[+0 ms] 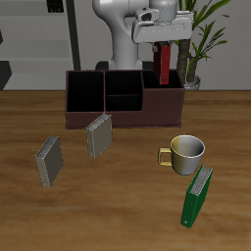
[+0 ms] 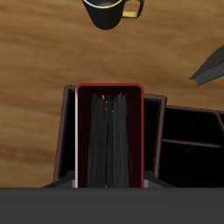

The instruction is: Place the red book into the back desk caddy's right compartment

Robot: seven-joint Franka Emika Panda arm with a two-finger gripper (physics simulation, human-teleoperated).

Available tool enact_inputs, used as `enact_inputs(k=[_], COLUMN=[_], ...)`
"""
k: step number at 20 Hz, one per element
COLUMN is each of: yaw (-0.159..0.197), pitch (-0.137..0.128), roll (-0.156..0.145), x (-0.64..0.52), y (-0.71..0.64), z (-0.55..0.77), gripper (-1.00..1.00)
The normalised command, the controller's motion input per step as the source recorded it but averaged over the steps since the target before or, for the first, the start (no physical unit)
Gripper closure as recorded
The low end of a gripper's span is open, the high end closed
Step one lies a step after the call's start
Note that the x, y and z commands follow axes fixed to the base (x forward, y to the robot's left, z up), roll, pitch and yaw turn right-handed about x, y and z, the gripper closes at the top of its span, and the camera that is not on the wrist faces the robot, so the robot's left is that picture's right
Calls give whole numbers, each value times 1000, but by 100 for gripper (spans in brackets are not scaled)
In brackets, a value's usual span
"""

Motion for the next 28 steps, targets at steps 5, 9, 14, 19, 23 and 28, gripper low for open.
enact_inputs(k=[5, 9, 14, 19, 23, 28], yaw=[29, -4, 11, 6, 10, 15], pitch=[16, 25, 37, 38, 29, 65], roll=[8, -2, -5, -3, -8, 0], x=[16, 61, 65, 28, 33, 30], y=[46, -32, -10, -32, -17, -39], z=[-136, -102, -199, -193, -117, -262], gripper=[100, 100, 100, 100, 100, 100])
